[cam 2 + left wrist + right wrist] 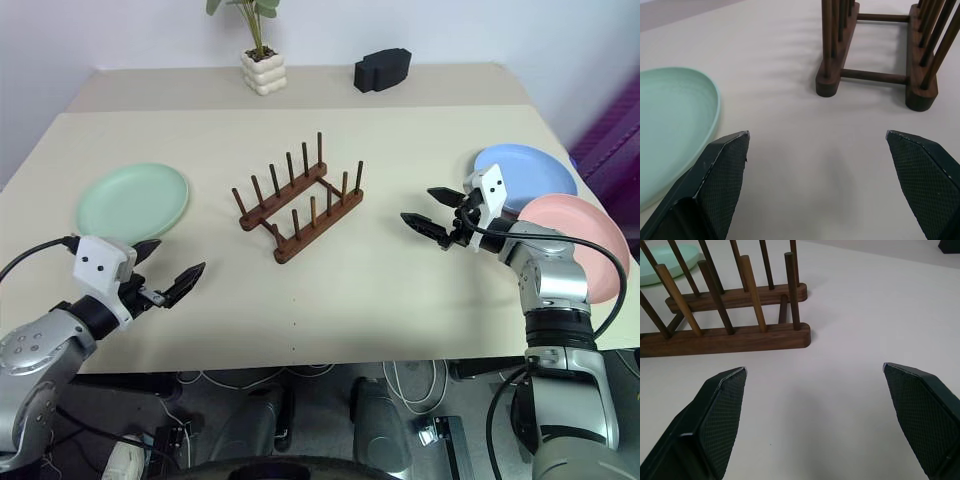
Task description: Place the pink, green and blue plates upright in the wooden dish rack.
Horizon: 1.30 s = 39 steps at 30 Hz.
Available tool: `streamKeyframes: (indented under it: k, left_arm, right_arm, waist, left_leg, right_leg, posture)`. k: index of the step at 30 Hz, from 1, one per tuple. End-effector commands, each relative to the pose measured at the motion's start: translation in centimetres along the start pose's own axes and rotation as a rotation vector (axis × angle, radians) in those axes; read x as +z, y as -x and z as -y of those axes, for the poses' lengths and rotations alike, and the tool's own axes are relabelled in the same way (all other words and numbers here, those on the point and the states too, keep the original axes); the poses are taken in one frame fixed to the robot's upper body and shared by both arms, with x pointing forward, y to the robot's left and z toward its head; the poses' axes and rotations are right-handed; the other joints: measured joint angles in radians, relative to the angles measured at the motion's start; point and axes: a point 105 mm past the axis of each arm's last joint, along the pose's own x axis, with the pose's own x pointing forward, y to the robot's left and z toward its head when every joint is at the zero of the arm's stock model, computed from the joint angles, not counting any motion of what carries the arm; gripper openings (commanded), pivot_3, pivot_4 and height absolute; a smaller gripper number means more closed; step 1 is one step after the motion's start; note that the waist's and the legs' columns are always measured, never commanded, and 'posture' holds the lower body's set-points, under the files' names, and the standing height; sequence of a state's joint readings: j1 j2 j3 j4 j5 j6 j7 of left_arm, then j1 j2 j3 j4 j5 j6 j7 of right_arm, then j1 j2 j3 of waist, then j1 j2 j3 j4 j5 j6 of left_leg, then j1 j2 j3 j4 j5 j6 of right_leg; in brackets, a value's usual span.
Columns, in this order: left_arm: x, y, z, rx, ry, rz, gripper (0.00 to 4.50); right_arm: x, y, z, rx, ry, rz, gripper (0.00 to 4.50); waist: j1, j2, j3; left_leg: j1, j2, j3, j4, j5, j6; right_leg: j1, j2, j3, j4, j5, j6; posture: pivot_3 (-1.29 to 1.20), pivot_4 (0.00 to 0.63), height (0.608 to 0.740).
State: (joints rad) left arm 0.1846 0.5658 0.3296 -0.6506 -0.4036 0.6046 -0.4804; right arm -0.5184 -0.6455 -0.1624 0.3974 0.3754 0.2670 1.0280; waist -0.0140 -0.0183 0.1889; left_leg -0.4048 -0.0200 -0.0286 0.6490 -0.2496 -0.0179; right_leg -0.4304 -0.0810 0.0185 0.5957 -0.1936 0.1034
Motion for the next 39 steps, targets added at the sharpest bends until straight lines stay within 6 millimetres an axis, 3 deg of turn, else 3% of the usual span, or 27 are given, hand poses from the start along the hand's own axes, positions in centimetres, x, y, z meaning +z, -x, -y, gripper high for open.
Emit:
streamKeyframes:
  k: [1,7,12,16,18,22,24,34,39]
  left_arm:
    - [0.7,0.5,-0.3,0.013,-0.030,0.029,4.50]
    - [-0.1,0.8,-0.5,0.019,-0.025,0.031,4.50]
    - [-0.9,1.0,0.1,-0.010,-0.027,0.015,4.50]
    - [-1.6,0.6,1.8,-0.083,-0.013,-0.005,4.50]
    - [-2.1,0.3,3.9,-0.198,0.000,-0.031,4.50]
    - [-2.5,-1.2,4.9,-0.274,-0.026,-0.040,4.50]
    - [-2.4,-2.9,5.3,-0.303,-0.039,-0.034,4.50]
    - [-1.5,-11.1,8.8,-0.474,-0.053,0.014,4.50]
    - [-2.2,-13.1,10.3,-0.534,-0.083,-0.005,4.50]
  right_arm:
    - [1.3,-0.4,-0.1,0.009,0.042,0.037,4.45]
    - [1.9,-1.4,-0.1,0.018,0.052,0.060,4.45]
    - [1.0,-1.3,-0.5,0.020,0.045,0.041,4.45]
    - [0.9,-1.4,-0.8,0.027,0.044,0.044,4.45]
    - [0.8,-1.5,-1.0,0.024,0.049,0.045,4.45]
    - [0.3,-1.5,-1.9,0.023,0.045,0.043,4.45]
    - [0.0,-1.1,-2.6,0.034,0.050,0.032,4.45]
    - [0.2,-0.6,-9.1,0.132,0.057,0.051,4.45]
    - [-0.6,-0.7,-10.7,0.123,0.032,0.055,4.45]
  waist:
    - [0.000,0.000,0.000]
    - [-0.001,0.000,0.000]
    - [0.001,0.000,0.000]
    - [0.001,0.000,0.000]
    - [0.001,0.000,0.000]
    - [0.002,0.000,0.000]
    - [0.004,0.001,-0.001]
    - [0.004,0.003,-0.002]
    - [0.004,0.003,-0.002]
  left_leg:
    - [0.000,0.000,0.000,0.000,0.000,0.000]
    - [0.001,0.000,0.000,0.000,0.000,0.000]
    - [0.000,0.000,0.000,0.000,0.000,0.000]
    - [0.001,0.000,0.000,0.000,0.000,0.000]
    - [0.001,0.000,0.000,0.000,0.000,0.000]
    - [0.001,0.000,0.000,0.001,0.000,0.000]
    - [0.001,0.000,0.000,0.000,0.000,0.000]
    - [0.002,-0.001,-0.001,0.002,0.000,0.000]
    - [0.002,-0.001,-0.001,0.002,0.000,0.000]
  right_leg:
    - [0.000,0.000,0.000,0.000,0.000,0.000]
    - [0.000,0.000,0.000,0.000,0.000,0.000]
    - [0.001,0.000,0.000,0.000,0.000,0.000]
    - [0.001,0.000,0.000,0.000,0.000,0.000]
    - [0.001,0.000,0.000,0.000,0.000,0.000]
    - [0.001,0.000,0.000,0.000,0.000,0.000]
    - [0.001,0.000,0.000,0.001,0.000,0.000]
    - [0.002,0.001,-0.001,0.003,0.000,0.001]
    - [0.002,0.000,0.000,0.003,0.002,0.003]
  posture:
    - [0.00,0.150,0.736]
    - [0.00,0.150,0.736]
    - [0.00,0.150,0.736]
    - [0.00,0.150,0.736]
    - [0.00,0.150,0.736]
    - [0.00,0.150,0.736]
    - [0.00,0.150,0.736]
    - [0.00,0.150,0.736]
    - [0.00,0.150,0.736]
